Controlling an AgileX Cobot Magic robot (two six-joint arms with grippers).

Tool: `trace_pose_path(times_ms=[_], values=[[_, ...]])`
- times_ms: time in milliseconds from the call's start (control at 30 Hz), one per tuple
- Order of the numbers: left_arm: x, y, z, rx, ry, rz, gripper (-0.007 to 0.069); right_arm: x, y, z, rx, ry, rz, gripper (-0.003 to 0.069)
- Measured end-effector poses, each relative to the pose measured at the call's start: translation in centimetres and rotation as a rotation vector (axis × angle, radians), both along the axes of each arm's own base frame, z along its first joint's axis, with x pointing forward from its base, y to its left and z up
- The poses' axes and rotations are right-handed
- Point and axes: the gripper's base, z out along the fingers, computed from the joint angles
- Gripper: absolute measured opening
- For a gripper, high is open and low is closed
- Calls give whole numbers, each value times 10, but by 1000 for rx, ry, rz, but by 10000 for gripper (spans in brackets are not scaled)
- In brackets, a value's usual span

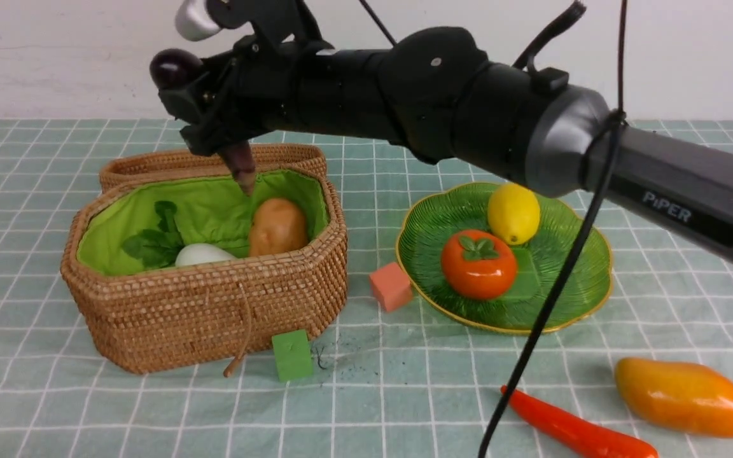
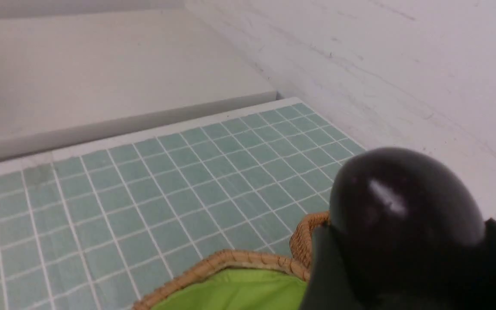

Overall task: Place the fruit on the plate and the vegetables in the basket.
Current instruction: Grab an eggplant with your right arm and place it in the basket on the left, then use the right arm to grab a carrot and put it into the left basket

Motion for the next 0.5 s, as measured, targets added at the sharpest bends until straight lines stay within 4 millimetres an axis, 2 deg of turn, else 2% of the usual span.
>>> trace_pose_path(times_ms=[67,167,233,300,333,400,467,500], values=[[0,0,0,0,0,0,71,-1,-1,4,17,7,-6,472],[0,0,0,0,0,0,75,-8,-4,17,21,4,29,632],[0,0,0,0,0,0,76,-17,-10,31,-6,-5,87,669],[0,0,0,0,0,0,78,-26,-18,43,-29,-5,131,673],[0,0,0,0,0,0,80,-35,-30,58,-56,7,167,667],[0,0,0,0,0,0,82,-49,-47,74,-110,50,214,639],[0,0,0,0,0,0,83,-60,-67,85,-194,93,231,598],[0,0,0,0,0,0,83,-62,-69,86,-205,98,231,592]])
